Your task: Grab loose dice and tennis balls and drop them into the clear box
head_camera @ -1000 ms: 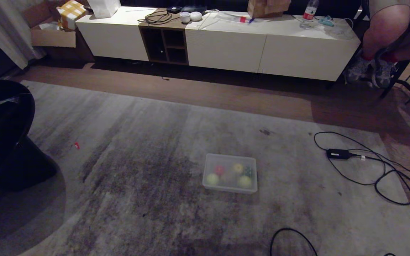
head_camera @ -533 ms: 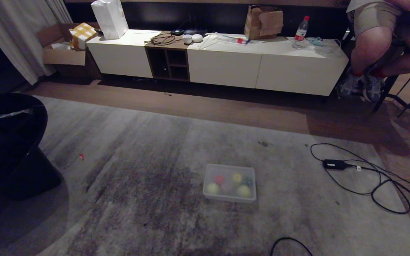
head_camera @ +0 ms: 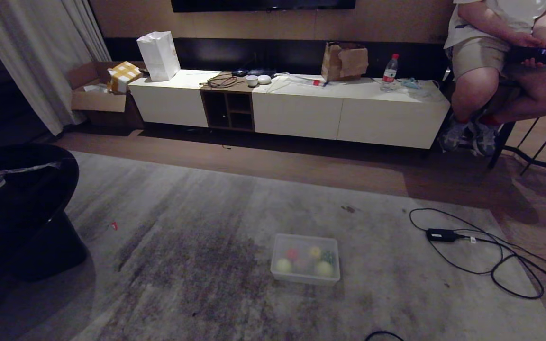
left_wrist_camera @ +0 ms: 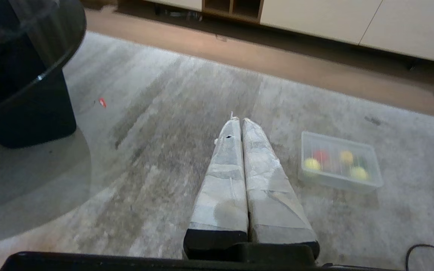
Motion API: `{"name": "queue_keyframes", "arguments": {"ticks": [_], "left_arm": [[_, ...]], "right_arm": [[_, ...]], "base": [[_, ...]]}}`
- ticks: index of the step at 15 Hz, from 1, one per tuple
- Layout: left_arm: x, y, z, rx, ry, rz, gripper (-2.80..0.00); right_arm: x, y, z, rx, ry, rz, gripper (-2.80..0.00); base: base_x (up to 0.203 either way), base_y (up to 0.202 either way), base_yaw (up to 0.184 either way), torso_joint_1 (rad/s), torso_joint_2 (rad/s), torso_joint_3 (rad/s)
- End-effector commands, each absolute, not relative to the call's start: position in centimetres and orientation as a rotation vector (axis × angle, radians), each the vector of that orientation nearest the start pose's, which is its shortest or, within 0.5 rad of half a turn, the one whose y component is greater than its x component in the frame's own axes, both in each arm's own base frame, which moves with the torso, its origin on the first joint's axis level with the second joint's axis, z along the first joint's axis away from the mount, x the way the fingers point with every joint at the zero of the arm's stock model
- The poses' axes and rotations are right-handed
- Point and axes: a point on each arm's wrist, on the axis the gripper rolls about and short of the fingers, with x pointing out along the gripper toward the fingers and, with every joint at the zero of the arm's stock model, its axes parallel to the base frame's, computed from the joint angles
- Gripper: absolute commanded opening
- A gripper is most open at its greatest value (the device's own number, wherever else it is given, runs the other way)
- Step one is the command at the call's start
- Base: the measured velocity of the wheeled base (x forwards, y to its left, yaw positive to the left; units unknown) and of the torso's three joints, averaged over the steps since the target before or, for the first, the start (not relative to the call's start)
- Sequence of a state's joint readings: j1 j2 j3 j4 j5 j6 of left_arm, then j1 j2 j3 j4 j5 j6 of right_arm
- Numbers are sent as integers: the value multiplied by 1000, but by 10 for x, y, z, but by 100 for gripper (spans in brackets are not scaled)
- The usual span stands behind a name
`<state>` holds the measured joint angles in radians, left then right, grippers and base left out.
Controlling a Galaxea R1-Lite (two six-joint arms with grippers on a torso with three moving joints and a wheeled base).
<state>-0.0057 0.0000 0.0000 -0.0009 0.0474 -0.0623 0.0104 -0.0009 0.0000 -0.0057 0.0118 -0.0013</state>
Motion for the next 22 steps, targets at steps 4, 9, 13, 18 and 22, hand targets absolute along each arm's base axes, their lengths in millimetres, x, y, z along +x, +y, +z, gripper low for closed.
{"name": "queue_keyframes", "arguments": {"ticks": [4,9,13,18,22], "left_arm": [[-23,1,75,-64,2,42,-280],[-23,1,75,-60,2,41,-280],[-23,1,75,-67,2,43,-280],[-23,1,75,-60,2,42,-280],[-23,1,75,-63,2,43,-280]], "right_arm": [[-23,0,76,-2,-3,23,-280],[-23,0,76,0,-3,22,-280],[-23,0,76,0,-3,23,-280],[-23,0,76,1,-2,21,-280],[-23,0,76,2,-2,21,-280]], "base": [[0,0,0,4,0,202],[0,0,0,1,2,57],[0,0,0,0,0,0],[-3,-1,50,1,0,1],[1,-11,165,3,5,4]]}}
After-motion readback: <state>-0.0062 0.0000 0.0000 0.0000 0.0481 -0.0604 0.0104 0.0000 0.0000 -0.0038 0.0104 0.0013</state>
